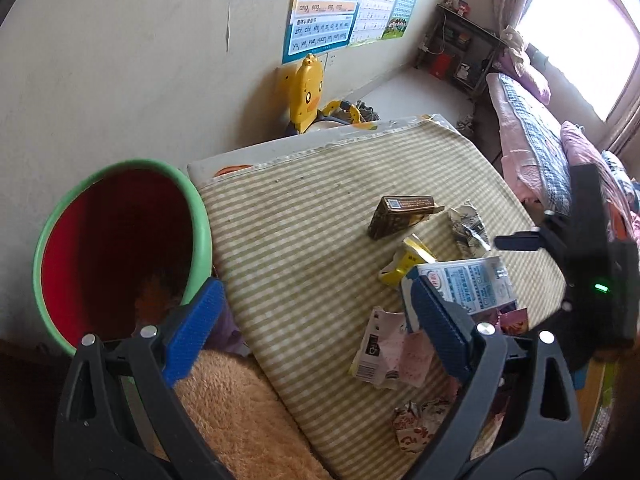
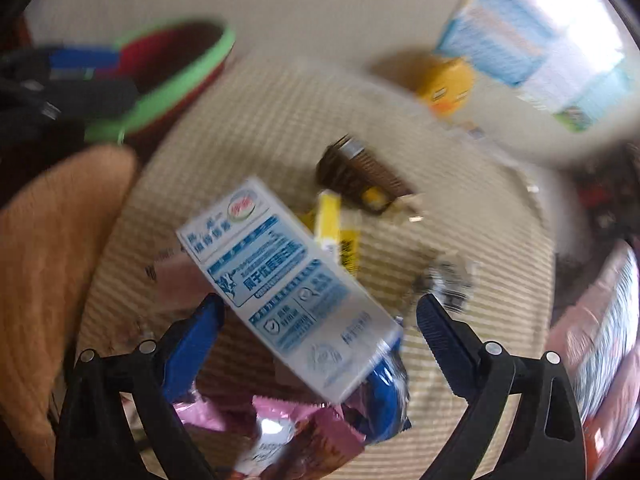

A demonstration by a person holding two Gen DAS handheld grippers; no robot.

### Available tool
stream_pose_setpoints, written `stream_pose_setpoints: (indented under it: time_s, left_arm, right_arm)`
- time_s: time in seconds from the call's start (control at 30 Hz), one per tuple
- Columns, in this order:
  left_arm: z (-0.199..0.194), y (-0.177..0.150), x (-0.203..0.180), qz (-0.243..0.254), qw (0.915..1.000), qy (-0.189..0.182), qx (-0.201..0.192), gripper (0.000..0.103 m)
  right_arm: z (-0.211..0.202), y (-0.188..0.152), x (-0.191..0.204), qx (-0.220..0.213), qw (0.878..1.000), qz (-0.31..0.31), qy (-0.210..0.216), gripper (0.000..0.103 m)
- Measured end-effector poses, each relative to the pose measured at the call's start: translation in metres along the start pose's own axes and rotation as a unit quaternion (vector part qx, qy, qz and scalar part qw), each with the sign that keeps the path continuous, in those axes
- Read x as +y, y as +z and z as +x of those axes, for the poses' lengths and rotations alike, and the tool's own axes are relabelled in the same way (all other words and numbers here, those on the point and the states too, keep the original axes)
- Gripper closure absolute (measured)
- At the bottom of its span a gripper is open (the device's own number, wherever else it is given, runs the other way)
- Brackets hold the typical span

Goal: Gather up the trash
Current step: 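Move both tools back over the table toward the remaining trash, then grasp the brown box with the left tool while the right tool grasps the white milk carton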

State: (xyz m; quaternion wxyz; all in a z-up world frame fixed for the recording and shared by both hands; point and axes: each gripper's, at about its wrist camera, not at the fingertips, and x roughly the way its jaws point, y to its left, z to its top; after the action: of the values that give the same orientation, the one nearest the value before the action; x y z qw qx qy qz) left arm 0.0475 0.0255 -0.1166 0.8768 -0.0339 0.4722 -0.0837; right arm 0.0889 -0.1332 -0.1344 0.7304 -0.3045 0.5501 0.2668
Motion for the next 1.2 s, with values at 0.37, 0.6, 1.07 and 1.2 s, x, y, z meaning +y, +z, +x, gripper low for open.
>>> stream_pose_setpoints:
  time_s: [0.37,0.6,1.07,1.2]
  left_arm:
    - [0.038,0.028,-0.023,0.086,0.9961,0.018,0.001,0.011]
    - [0.097,0.049,-0.082,0.197,0.9791,-0.003,0.049,0.011]
    - [0.152,0.079,-0.126,0.201,0.9676,-0.073,0.134,0.016]
    - [0.138,0.077,-0.117,0.231,0.9638,-0.061,0.118,0.016]
  right_arm:
    - [-0.066,-0.062,-0.045,-0.166,0.949,0.252,0.091,0.045]
    - [-0.065,-0.129,-0.067,-0.193,0.872,0.441,0.086,0.045]
    - [-0.056,-0.154,-0.052,-0.213,0.842,0.466,0.171,0.043]
    - [-0.051,-0.161,-0.059,-0.223,0.827,0.483,0.182,0.037]
